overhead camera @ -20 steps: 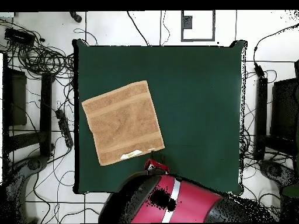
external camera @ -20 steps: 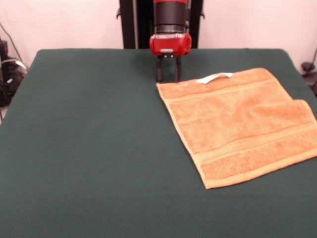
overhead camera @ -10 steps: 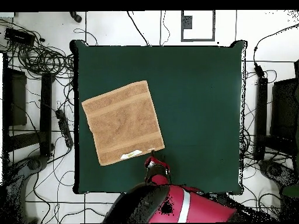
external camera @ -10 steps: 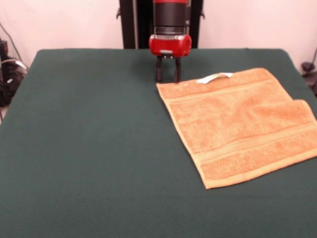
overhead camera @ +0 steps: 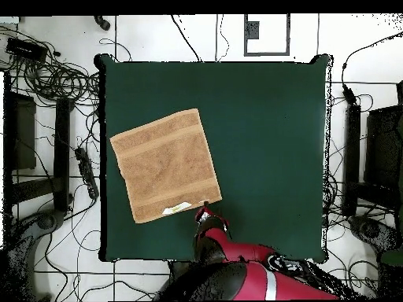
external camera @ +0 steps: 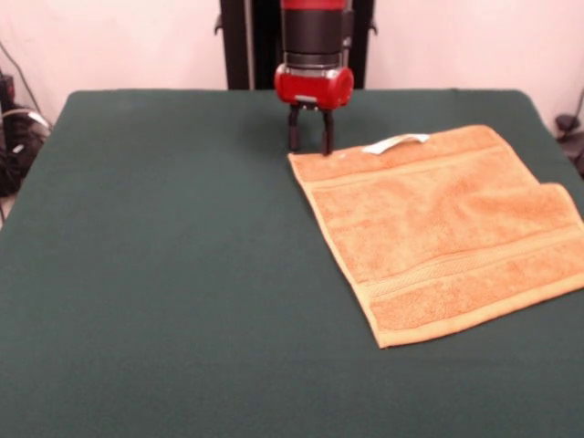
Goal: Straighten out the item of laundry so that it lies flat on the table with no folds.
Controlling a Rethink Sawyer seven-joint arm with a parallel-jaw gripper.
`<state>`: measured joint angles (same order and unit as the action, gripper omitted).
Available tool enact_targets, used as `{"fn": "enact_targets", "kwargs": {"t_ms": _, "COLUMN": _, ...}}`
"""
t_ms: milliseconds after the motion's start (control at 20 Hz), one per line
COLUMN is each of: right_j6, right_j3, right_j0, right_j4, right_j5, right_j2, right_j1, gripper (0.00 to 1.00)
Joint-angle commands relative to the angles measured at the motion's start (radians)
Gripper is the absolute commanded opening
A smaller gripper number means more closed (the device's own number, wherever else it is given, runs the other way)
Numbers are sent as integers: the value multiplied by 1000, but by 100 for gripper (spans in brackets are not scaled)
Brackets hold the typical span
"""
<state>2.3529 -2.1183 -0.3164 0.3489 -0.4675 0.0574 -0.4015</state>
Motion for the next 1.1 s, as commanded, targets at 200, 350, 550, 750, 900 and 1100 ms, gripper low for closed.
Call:
{"fn": "enact_targets", "kwargs": {"t_ms": 200, "right_j6": 128, "right_j3": 157, "right_j0": -1, "right_j4": -105, "right_j5": 187, "right_j2": -205, "right_j1": 4, "gripper": 100}}
{"fn": "enact_targets", "kwargs": {"t_ms": 350, "right_j6": 136, "right_j3": 152, "right_j0": -11, "right_j4": -107, "right_j5": 199, "right_j2": -221, "right_j1": -11, "gripper": 100}}
{"fn": "enact_targets", "kwargs": {"t_ms": 550, "right_j6": 156, "right_j3": 149, "right_j0": -13, "right_j4": -122, "right_j5": 181, "right_j2": -234, "right_j1": -4, "gripper": 100}}
{"fn": "enact_targets", "kwargs": {"t_ms": 750, "right_j6": 165, "right_j3": 150, "right_j0": -14, "right_j4": -145, "right_j5": 198, "right_j2": -246, "right_j1": 8, "gripper": 100}}
{"fn": "enact_targets", "kwargs": {"t_ms": 900, "right_j6": 116, "right_j3": 168, "right_j0": -63, "right_j4": -124, "right_j5": 326, "right_j2": -304, "right_j1": 33, "gripper": 100}}
{"fn": "enact_targets", "kwargs": {"t_ms": 1100, "right_j6": 50, "right_j3": 205, "right_j0": -107, "right_j4": -79, "right_j5": 399, "right_j2": -343, "right_j1": 73, "gripper": 100}}
